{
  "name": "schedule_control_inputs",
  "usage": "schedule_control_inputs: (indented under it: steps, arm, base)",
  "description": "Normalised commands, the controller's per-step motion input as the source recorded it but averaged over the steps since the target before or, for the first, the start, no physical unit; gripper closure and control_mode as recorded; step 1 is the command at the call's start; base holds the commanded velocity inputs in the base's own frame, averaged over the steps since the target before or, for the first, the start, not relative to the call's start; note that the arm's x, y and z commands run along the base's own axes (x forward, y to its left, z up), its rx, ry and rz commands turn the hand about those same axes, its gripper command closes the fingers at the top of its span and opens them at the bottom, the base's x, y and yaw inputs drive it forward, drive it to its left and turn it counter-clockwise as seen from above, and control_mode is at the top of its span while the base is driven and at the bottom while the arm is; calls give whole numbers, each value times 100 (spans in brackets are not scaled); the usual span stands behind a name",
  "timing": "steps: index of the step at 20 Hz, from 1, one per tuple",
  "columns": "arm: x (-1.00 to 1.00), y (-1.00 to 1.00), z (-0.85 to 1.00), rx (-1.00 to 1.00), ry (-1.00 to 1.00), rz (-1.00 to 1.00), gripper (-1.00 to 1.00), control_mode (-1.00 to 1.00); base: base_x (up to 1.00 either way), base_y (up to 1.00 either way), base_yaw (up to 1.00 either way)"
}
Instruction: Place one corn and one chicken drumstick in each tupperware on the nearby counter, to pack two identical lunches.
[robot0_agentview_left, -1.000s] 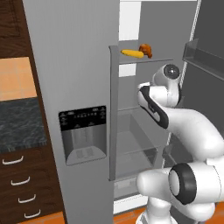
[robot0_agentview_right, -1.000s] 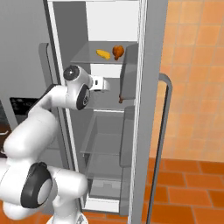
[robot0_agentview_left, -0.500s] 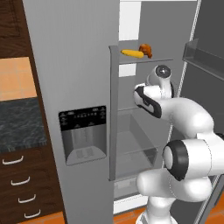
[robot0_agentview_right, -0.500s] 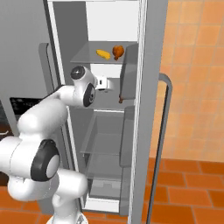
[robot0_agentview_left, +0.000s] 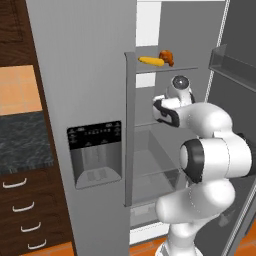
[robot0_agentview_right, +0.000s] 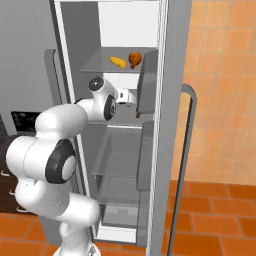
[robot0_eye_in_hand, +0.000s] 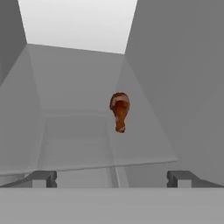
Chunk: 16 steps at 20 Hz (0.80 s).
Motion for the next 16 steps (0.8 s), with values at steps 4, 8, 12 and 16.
schedule_control_inputs:
  steps: [4, 8, 12, 16]
  arm:
    - [47, -27, -29, 0, 0, 0, -100, -100]
    - [27, -23, -22, 0, 0, 0, -100, -100]
    - [8, -13, -14, 0, 0, 0, -100, -100]
    - [11, -5, -8, 0, 0, 0, -100, -100]
  base:
    - [0, 0, 0]
    - [0, 0, 0]
    - [0, 0, 0]
    - [0, 0, 0]
